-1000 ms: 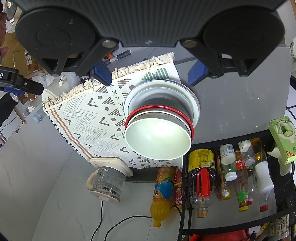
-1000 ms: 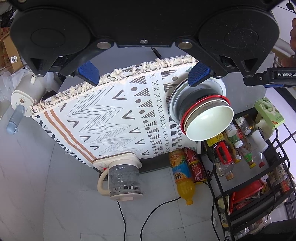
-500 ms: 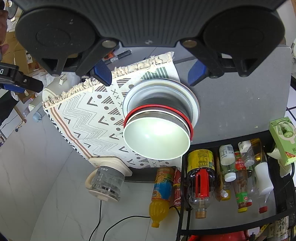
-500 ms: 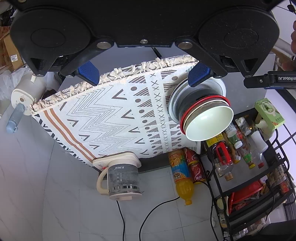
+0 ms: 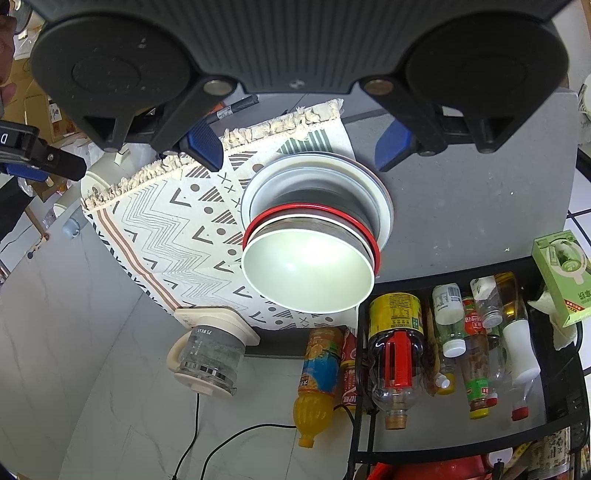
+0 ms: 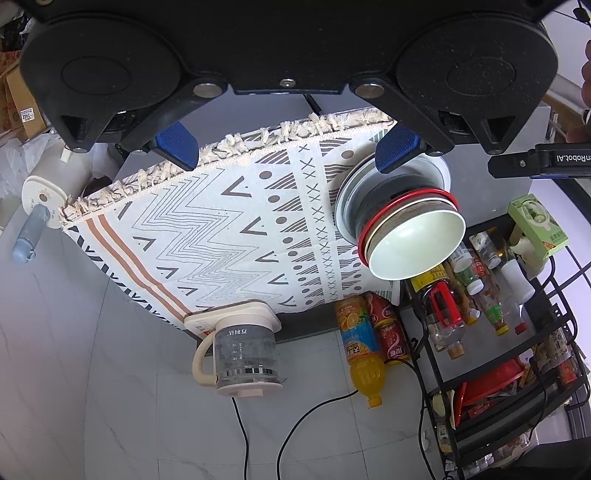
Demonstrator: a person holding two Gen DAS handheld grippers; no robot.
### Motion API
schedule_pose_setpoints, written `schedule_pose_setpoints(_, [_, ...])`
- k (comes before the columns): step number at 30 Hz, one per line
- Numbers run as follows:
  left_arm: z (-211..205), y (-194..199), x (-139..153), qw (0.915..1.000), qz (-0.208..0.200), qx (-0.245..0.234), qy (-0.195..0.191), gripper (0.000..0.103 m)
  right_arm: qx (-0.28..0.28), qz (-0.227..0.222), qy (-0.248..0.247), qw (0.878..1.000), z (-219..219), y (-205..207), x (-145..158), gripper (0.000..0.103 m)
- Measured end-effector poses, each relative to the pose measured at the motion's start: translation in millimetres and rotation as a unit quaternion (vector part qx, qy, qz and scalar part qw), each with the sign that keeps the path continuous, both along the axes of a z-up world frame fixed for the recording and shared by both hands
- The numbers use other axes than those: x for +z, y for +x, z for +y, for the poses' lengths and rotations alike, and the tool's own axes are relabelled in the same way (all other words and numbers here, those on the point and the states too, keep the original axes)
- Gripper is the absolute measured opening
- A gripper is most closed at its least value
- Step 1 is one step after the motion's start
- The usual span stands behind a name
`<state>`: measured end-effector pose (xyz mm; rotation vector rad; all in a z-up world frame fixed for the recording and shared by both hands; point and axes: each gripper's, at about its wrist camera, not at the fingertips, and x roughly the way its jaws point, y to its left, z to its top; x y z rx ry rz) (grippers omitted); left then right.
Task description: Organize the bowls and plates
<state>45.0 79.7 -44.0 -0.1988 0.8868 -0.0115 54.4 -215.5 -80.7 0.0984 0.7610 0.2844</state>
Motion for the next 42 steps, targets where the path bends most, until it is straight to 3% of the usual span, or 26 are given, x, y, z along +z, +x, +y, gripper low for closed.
schedule_pose_setpoints(42, [-3.9, -1.3, 2.9, 0.9999, -0.006, -0.010, 0.002, 0.088, 0.007, -0.007, -0.003, 1.000, 2.9, -5.0, 2.1, 0.103])
